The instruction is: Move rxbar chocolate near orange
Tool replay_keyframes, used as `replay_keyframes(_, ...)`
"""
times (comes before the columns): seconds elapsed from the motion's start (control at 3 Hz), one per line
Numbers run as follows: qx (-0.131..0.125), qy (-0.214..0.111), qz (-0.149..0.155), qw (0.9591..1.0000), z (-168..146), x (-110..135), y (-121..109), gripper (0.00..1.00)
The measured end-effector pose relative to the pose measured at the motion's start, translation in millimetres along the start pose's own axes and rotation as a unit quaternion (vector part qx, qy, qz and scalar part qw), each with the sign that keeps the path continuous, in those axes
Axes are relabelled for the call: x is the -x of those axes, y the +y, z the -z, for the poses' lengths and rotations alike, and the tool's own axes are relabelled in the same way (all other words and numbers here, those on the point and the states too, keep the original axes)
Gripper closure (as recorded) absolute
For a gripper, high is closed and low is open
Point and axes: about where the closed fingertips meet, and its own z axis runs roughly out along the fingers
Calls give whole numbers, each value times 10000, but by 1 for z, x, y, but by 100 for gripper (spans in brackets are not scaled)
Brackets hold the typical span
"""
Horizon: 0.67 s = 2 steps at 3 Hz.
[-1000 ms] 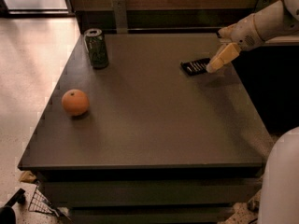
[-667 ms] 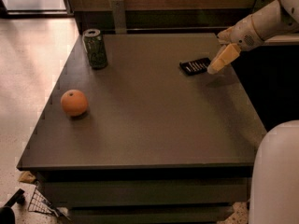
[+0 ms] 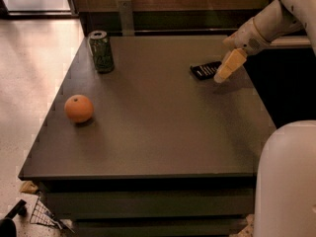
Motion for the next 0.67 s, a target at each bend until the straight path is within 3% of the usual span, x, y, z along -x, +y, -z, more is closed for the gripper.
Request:
replay_keyframes(0.33,-52,166,218,9996,-19,-1,-1,0)
replay_keyframes(0.67,-99,91,537,9985,-52,-3,-10,1)
